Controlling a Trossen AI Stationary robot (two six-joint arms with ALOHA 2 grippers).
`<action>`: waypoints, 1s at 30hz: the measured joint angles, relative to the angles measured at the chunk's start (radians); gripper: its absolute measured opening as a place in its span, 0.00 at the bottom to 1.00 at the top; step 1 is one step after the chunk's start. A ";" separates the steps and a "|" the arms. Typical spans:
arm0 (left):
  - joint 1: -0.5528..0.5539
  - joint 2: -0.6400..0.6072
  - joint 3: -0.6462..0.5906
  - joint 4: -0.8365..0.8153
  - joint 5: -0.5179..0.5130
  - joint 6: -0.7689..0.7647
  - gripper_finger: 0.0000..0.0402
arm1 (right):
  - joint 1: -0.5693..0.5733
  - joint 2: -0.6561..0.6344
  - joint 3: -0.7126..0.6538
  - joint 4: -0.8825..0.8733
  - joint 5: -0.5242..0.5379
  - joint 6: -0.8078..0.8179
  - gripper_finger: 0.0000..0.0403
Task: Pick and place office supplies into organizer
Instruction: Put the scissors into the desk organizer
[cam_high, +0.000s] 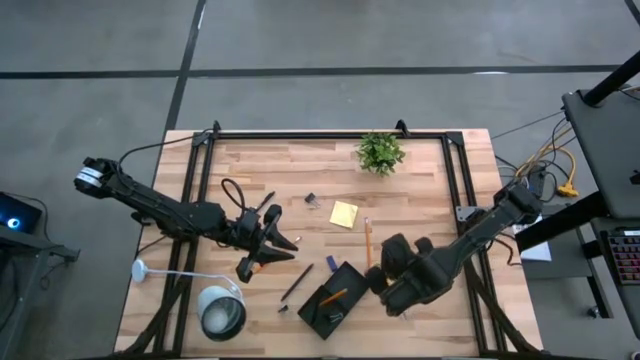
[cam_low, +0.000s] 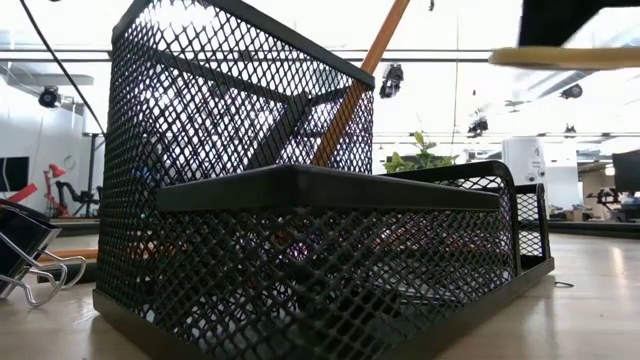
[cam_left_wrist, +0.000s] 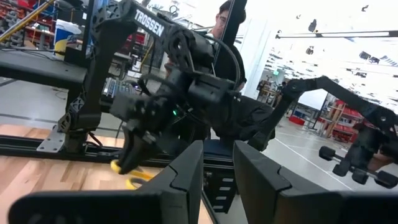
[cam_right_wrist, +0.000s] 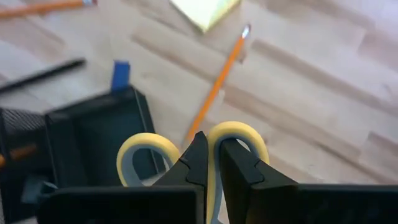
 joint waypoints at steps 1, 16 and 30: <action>0.000 -0.001 0.001 0.000 0.000 0.000 0.18 | -0.005 -0.005 0.003 -0.002 0.015 -0.001 0.03; 0.000 -0.018 0.001 0.000 0.000 0.000 0.18 | -0.121 -0.003 0.210 -0.017 0.368 -0.233 0.03; 0.000 -0.154 -0.005 0.014 -0.071 0.104 0.18 | -0.145 0.010 0.244 0.448 0.515 -0.568 0.03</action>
